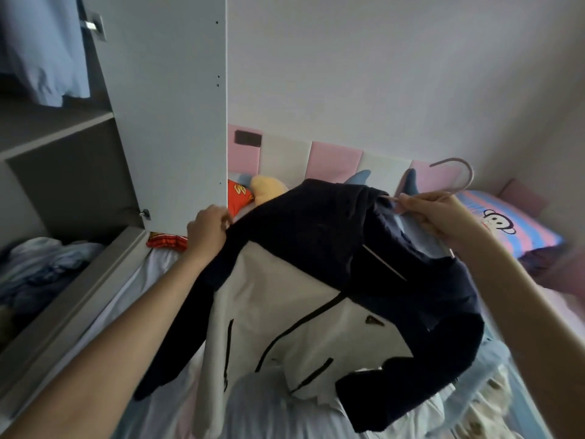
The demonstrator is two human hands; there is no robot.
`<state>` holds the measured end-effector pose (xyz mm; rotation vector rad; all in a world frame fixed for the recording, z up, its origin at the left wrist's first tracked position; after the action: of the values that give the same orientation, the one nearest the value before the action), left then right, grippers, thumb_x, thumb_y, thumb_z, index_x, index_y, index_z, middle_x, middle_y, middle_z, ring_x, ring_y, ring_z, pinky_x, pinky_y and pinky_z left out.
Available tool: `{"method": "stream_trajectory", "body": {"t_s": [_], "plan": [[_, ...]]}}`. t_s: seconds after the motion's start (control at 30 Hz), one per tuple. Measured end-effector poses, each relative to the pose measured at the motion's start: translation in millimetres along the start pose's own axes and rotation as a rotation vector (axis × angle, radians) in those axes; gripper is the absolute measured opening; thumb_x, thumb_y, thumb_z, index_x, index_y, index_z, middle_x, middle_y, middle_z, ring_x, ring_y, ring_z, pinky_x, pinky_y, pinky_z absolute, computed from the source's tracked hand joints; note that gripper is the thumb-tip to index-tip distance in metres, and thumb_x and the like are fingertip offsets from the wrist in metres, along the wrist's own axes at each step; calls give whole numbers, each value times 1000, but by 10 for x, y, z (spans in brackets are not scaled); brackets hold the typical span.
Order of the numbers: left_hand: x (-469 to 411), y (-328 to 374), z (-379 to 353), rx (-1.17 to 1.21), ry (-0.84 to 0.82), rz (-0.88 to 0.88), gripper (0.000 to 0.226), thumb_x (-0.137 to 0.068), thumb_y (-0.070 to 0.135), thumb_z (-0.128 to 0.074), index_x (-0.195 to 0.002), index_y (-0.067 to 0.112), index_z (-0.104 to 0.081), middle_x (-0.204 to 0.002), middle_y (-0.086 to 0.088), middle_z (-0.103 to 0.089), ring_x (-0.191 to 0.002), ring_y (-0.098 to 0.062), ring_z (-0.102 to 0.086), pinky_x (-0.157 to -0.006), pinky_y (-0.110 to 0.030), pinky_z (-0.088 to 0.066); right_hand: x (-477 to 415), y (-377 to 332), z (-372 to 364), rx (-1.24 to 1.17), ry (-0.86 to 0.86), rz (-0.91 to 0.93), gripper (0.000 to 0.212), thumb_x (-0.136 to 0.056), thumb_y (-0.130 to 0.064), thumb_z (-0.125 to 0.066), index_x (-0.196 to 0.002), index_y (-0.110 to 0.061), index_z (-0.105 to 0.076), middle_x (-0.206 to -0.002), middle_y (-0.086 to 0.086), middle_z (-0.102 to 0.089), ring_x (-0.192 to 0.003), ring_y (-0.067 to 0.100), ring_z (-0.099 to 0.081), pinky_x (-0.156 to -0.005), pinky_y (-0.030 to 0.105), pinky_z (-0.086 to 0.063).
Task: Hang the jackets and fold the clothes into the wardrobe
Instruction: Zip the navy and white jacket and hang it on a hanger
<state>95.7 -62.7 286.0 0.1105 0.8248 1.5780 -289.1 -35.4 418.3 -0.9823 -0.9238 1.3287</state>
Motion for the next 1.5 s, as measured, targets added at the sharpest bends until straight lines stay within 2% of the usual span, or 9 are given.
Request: {"method": "stream_trajectory", "body": {"t_s": [0.1, 0.33, 0.6, 0.8, 0.93, 1.07, 1.2, 1.33, 1.5], "plan": [[158, 47, -109, 89, 23, 162, 25, -78, -7, -52, -89, 11, -66, -101, -12, -61, -97, -32, -57, -82, -39, -47, 39, 36, -124, -105, -25, -54, 38, -96, -19, -55, -62, -9, -70, -39, -7, -30, -30, 2, -22, -34, 11, -15], [645, 1332, 51, 618, -243, -133, 24, -92, 42, -56, -97, 19, -56, -86, 10, -60, -82, -1, -58, -69, -13, -42, 264, -116, -531, -93, -188, -58, 30, -100, -18, -47, -75, -4, -59, -39, -9, -31, -31, 2, -21, -29, 12, -18], [765, 1346, -162, 993, -272, 207, 29, -85, 16, -68, -112, 16, -57, -104, 3, -64, -105, -13, -61, -84, -17, -49, 378, -108, -539, -202, -221, -102, 32, -102, -18, -42, -75, -7, -57, -40, -10, -31, -31, 1, -20, -29, 11, -16], [704, 1285, -61, 823, 29, -50, 29, -88, 7, -64, -115, 14, -57, -107, 9, -62, -103, -1, -58, -90, -12, -44, 367, -134, -446, -212, -177, -93, 35, -102, -21, -41, -74, -7, -55, -41, -10, -31, -31, 1, -20, -28, 13, -16], [749, 1165, -466, 415, -230, -57, 37, -88, 7, -61, -124, 9, -54, -114, -6, -64, -111, -23, -59, -86, -27, -45, 211, -83, -461, -254, -160, -154, 36, -103, -24, -38, -73, -10, -51, -38, -10, -30, -28, 1, -20, -27, 13, -14], [1249, 1522, -453, 420, 35, -354, 50, -83, 22, -65, -127, 11, -45, -128, -8, -48, -121, -20, -47, -100, -30, -41, 98, 31, -423, -345, -169, -293, 36, -105, -27, -32, -73, -15, -43, -37, -11, -27, -27, 1, -19, -26, 13, -13], [1740, 1963, -496, 502, -349, -652, 58, -74, 56, -69, -114, 20, -47, -133, -1, -35, -124, -16, -38, -104, -28, -34, 61, 41, -464, -406, -187, -346, 35, -105, -26, -32, -73, -16, -43, -37, -11, -26, -27, 1, -18, -26, 13, -12], [1833, 2003, -697, 286, -263, -754, 59, -65, 30, -81, -108, 23, -42, -130, -5, -37, -121, -24, -40, -100, -45, -42, 70, -7, -475, -418, -216, -347, 35, -105, -27, -33, -76, -15, -47, -39, -11, -27, -28, 1, -19, -27, 12, -13], [1776, 1955, -619, 282, -79, -892, 42, -74, 2, -66, -108, 20, -50, -124, -4, -47, -114, -21, -46, -96, -35, -43, 73, -18, -448, -429, -201, -339, 33, -105, -26, -34, -77, -14, -49, -40, -10, -28, -29, 1, -20, -28, 13, -14]]}}
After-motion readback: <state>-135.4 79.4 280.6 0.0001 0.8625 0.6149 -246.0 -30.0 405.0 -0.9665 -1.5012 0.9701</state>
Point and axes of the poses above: each hand's wrist, its own x-axis away from the middle knuckle, its own z-axis out of the back of the hand, y = z × x, the point moved 2 cm from there along -x, towards the middle knuckle
